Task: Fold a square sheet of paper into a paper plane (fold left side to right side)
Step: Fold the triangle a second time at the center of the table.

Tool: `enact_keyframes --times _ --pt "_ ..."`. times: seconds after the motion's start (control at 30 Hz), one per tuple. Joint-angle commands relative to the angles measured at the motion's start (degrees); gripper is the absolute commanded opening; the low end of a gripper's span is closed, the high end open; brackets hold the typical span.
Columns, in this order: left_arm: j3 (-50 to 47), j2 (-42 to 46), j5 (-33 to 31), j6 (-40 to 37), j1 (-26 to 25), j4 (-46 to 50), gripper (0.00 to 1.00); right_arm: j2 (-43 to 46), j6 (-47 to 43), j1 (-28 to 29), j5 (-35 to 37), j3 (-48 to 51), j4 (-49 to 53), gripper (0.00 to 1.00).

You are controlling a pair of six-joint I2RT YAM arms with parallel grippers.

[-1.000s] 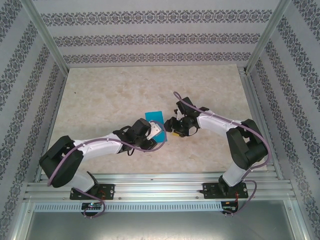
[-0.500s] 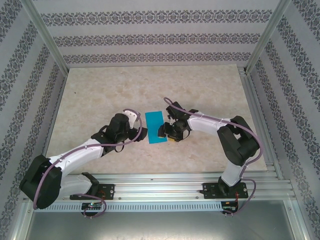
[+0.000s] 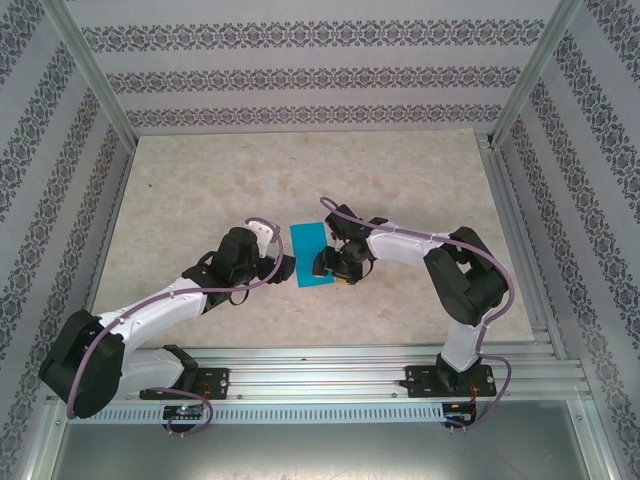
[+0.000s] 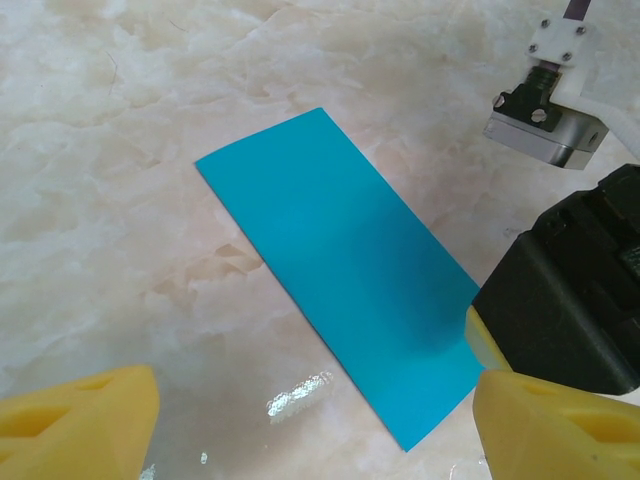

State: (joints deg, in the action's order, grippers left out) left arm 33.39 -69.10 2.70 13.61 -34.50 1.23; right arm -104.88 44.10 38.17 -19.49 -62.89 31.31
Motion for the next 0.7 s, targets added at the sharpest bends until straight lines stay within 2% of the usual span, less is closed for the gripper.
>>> enact_keyframes --times 0.0,0.67 --pt "-0.61 1.20 0.83 0.10 0.60 -2.74 0.83 -1.12 1.58 1.10 -0.79 -0.85 -1.88 0.59" --pt "-0.88 1.42 1.52 -1.64 0.61 -2.11 0.84 0.96 0.75 0.94 0.37 -3.12 -1.18 0.58"
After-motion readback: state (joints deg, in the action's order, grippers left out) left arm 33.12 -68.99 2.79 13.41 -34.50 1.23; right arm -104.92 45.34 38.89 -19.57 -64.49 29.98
